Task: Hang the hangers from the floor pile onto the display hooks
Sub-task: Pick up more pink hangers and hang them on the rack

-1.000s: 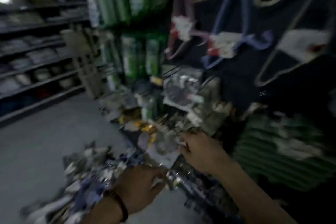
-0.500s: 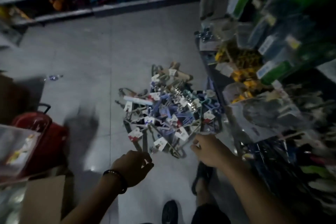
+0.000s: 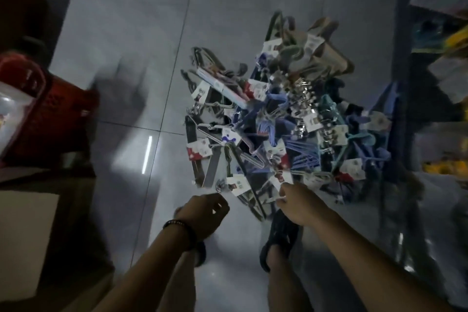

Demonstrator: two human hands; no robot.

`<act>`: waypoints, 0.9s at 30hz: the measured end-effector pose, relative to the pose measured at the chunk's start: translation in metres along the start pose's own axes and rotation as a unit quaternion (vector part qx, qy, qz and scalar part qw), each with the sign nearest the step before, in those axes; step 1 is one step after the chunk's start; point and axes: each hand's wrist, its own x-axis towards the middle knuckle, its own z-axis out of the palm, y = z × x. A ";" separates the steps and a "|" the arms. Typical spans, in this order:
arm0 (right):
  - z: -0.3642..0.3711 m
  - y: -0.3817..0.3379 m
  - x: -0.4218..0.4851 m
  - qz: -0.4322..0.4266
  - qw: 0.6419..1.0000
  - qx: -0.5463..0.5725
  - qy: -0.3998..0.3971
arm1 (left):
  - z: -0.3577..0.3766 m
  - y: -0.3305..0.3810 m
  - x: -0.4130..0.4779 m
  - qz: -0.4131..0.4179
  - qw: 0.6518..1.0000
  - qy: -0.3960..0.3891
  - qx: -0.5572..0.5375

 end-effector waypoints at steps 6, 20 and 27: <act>0.055 0.004 0.178 -0.010 0.999 0.052 -0.003 | 0.066 -0.061 0.183 -0.037 0.996 -0.028 -0.071; 0.117 -0.010 0.395 0.003 0.988 0.018 0.155 | 0.147 -0.102 0.345 -0.067 0.903 -0.026 -0.424; 0.080 -0.018 0.336 -0.093 0.956 -0.058 0.272 | 0.142 -0.105 0.333 -0.078 0.895 -0.027 -0.439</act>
